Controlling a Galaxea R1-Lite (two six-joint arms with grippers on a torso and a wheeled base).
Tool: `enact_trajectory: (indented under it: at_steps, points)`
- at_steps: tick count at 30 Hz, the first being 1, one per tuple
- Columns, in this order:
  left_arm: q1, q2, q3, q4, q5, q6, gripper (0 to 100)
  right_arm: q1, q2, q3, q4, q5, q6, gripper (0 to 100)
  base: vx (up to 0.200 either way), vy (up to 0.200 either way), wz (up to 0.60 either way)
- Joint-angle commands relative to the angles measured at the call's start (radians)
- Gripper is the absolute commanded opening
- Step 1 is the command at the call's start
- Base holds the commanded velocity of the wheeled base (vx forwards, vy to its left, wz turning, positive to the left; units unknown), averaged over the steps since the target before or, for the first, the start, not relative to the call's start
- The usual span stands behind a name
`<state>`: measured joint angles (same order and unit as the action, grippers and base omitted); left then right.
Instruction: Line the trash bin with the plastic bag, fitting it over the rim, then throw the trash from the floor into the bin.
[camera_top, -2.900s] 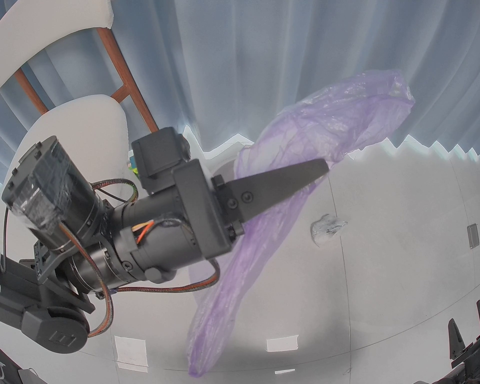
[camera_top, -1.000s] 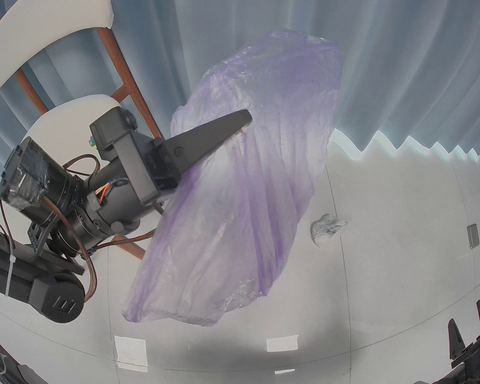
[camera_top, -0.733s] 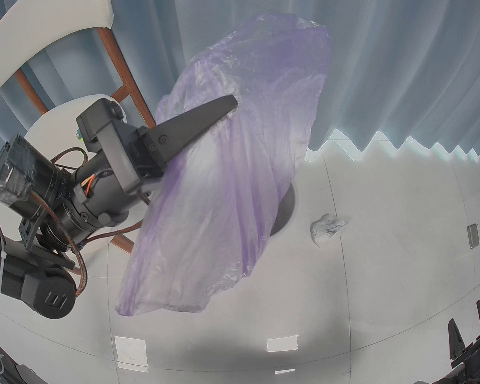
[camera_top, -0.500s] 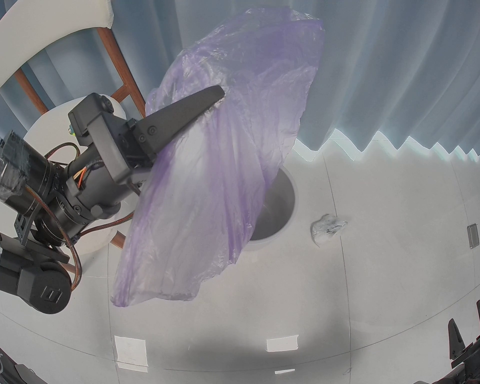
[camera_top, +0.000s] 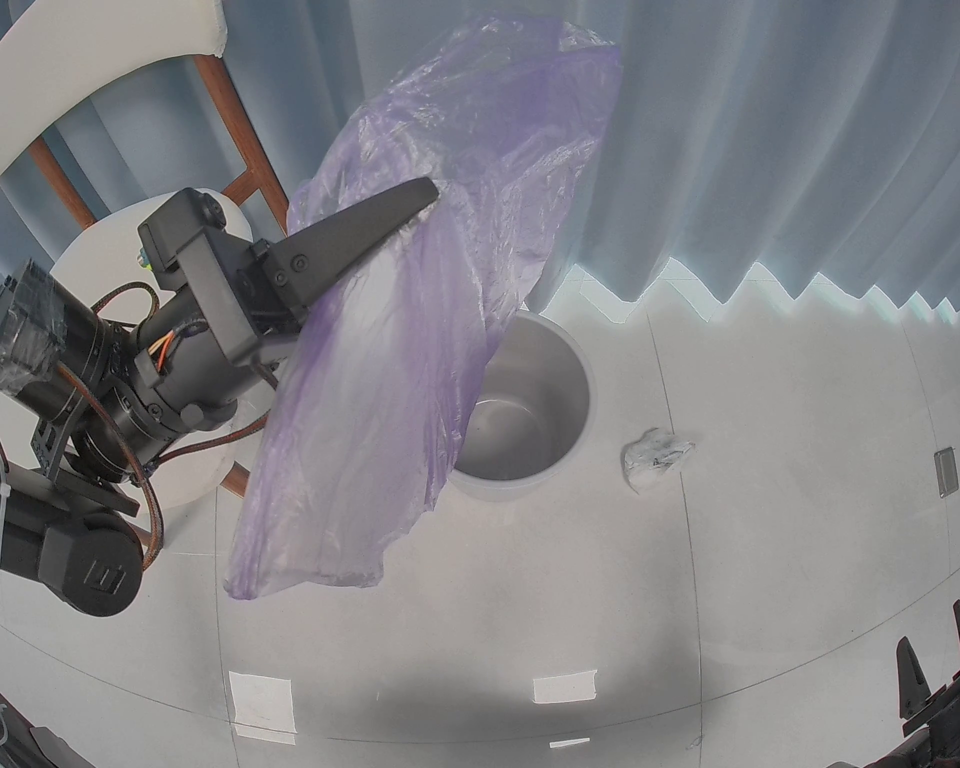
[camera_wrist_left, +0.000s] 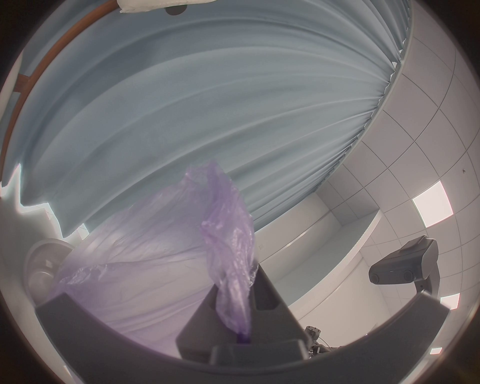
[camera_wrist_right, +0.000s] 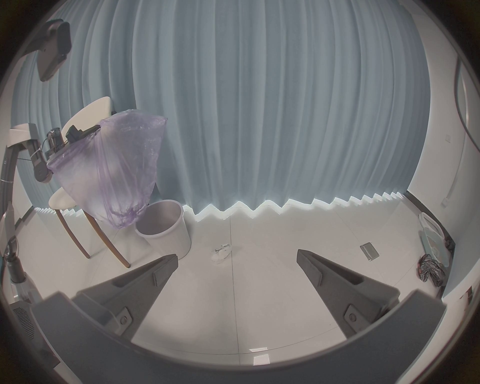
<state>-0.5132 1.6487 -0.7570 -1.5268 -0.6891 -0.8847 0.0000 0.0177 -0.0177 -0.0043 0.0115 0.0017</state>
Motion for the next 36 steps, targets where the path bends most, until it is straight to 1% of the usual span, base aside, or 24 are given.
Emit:
enact_trajectory:
  at_steps: [1,8,23,28,30,33,34,36]
  points:
    - [0.022,0.011,-0.002,-0.003,-0.016,-0.002,0,0.0,-0.018,0.018,0.0,0.001,0.0,100,0.0,0.0,0.0]
    - [0.015,0.034,0.004,-0.01,-0.016,0.0,0,0.0,-0.018,0.018,0.0,0.001,0.0,100,0.0,0.0,0.0]
    - [0.012,0.091,-0.068,-0.016,-0.012,0.007,0,0.0,-0.018,0.018,0.0,0.001,0.0,100,0.0,0.0,0.0]
    - [0.022,0.135,-0.105,-0.016,-0.006,0.012,0,0.0,-0.018,0.018,0.0,0.001,0.0,100,0.0,0.0,0.0]
    - [0.044,0.157,-0.108,-0.018,-0.007,0.015,0,0.0,-0.018,0.018,0.0,0.001,0.0,100,0.0,0.0,0.0]
    - [0.067,0.163,-0.096,-0.016,-0.016,0.044,0,0.0,-0.018,0.018,0.0,0.001,0.0,100,0.0,0.0,0.0]
    - [0.074,0.166,-0.084,-0.018,-0.021,0.076,0,0.0,-0.018,0.018,0.0,0.001,0.0,100,0.0,0.0,0.0]
    - [0.078,0.166,-0.074,-0.018,-0.03,0.11,0,0.0,-0.018,0.018,0.0,0.001,0.0,100,0.0,0.0,0.0]
